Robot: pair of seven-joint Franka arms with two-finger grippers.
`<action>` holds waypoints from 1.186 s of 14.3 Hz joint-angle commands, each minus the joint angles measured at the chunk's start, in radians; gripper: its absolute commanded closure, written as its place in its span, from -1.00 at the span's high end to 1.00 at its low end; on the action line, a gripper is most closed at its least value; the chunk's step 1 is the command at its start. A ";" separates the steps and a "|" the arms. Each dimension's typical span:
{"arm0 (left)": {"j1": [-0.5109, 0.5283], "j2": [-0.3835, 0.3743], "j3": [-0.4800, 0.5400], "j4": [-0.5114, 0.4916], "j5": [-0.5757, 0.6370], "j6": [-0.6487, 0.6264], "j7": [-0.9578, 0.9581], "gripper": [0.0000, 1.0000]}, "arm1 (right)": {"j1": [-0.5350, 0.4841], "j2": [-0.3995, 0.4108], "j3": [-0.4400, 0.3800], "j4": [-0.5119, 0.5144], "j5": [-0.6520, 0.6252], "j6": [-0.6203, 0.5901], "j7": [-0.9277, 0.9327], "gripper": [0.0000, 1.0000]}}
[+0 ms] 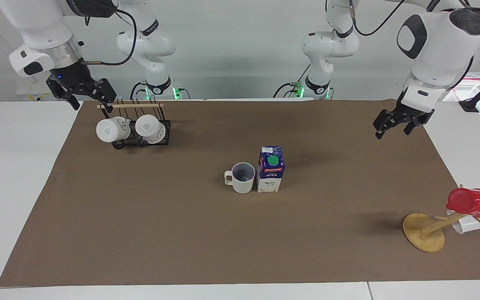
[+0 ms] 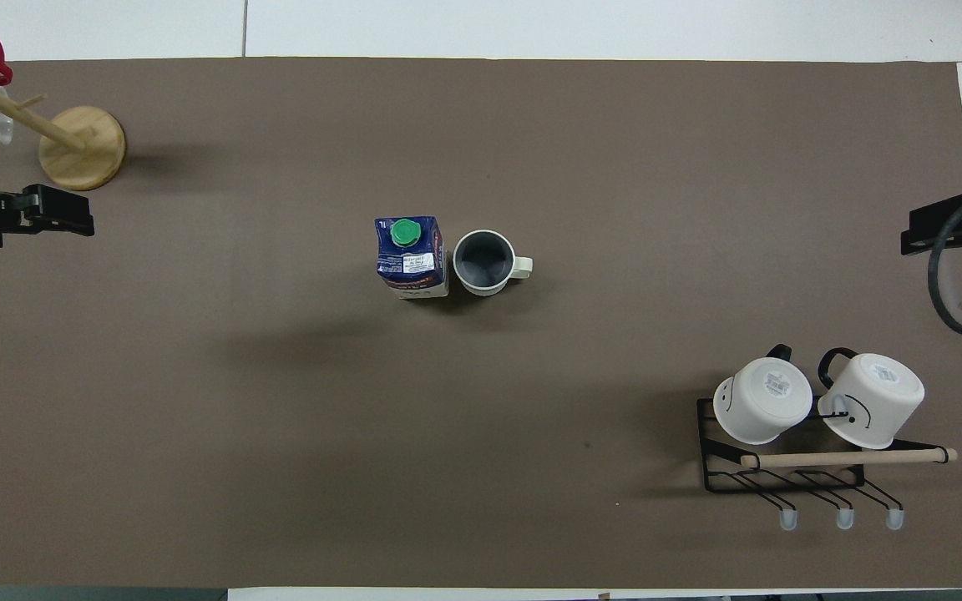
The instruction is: Place cup and milk on table
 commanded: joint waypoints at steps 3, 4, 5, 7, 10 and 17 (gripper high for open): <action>0.036 -0.010 0.001 0.110 -0.039 -0.144 0.075 1.00 | -0.014 -0.004 0.010 0.003 0.000 -0.014 -0.017 1.00; 0.037 -0.007 0.001 0.124 -0.047 -0.164 0.075 1.00 | -0.012 -0.006 0.010 0.002 0.000 -0.012 -0.015 1.00; 0.042 -0.002 0.003 0.149 -0.068 -0.187 0.075 1.00 | -0.012 -0.006 0.010 0.000 0.000 -0.012 -0.011 1.00; 0.056 -0.001 0.001 0.153 -0.074 -0.189 0.078 1.00 | -0.011 -0.006 0.010 -0.001 0.000 -0.016 0.003 1.00; 0.062 -0.007 0.004 0.146 -0.074 -0.197 0.133 1.00 | -0.012 -0.006 0.010 -0.003 0.000 -0.016 0.003 1.00; 0.083 -0.016 0.007 0.117 -0.068 -0.191 0.141 1.00 | -0.012 -0.006 0.010 -0.003 -0.001 -0.008 -0.002 1.00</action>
